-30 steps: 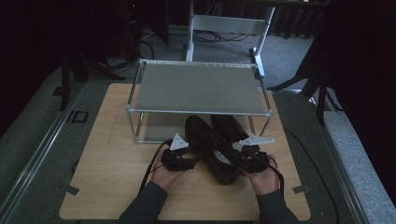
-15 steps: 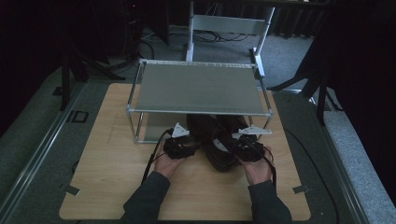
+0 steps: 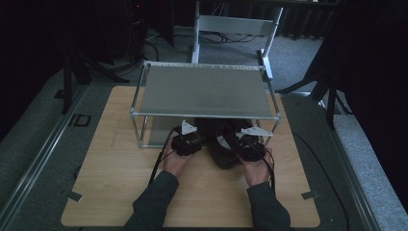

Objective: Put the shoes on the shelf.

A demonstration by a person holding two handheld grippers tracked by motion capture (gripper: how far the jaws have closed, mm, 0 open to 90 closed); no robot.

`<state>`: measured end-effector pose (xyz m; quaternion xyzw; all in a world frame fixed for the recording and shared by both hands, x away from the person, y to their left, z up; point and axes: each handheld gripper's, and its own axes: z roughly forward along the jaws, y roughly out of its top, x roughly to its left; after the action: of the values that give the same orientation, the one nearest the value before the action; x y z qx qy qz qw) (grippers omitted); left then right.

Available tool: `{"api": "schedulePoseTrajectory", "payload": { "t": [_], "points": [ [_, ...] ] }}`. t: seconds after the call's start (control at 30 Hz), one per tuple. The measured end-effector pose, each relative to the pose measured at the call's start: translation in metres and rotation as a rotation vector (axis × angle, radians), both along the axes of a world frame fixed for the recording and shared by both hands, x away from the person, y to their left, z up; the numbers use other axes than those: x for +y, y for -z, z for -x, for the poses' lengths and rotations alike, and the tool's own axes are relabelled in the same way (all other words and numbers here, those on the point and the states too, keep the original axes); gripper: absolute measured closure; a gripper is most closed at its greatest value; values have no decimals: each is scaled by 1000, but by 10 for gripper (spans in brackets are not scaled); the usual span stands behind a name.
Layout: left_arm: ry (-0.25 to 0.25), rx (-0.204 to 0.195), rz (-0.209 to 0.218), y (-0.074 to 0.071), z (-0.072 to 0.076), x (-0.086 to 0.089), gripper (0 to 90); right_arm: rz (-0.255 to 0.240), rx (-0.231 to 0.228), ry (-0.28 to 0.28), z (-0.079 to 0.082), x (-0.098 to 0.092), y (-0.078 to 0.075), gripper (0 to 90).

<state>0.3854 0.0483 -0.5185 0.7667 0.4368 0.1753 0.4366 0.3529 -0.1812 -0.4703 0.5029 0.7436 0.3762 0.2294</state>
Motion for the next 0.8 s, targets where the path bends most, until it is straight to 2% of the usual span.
{"api": "schedulePoseTrajectory", "payload": {
  "t": [0.13, 0.2, 0.23, 0.43, 0.47, 0.57, 0.7, 0.8],
  "points": [
    [-25, -13, -35, 3, -8, -5, 670, 1, -14, 19, -7, 2, 7, 803],
    [-47, -11, -30, 3, -12, -7, 670, -11, -23, 26, -10, 3, 10, 803],
    [-40, -23, -45, 3, -15, -6, 672, -17, -28, 30, -11, 3, 12, 803],
    [-90, -53, -35, 4, -23, -13, 711, -39, -63, 54, -19, 6, 17, 803],
    [-149, -47, -27, 4, -21, -16, 717, -41, -69, 59, -20, 6, 17, 803],
    [-167, -82, -46, 5, -24, -20, 743, -53, -87, 75, -24, 7, 19, 804],
    [-165, -93, -41, 6, -26, -23, 744, -71, -103, 110, -32, 12, 25, 804],
    [-165, -102, -56, 5, -27, -26, 747, -93, -102, 141, -37, 15, 29, 804]
  ]
}}
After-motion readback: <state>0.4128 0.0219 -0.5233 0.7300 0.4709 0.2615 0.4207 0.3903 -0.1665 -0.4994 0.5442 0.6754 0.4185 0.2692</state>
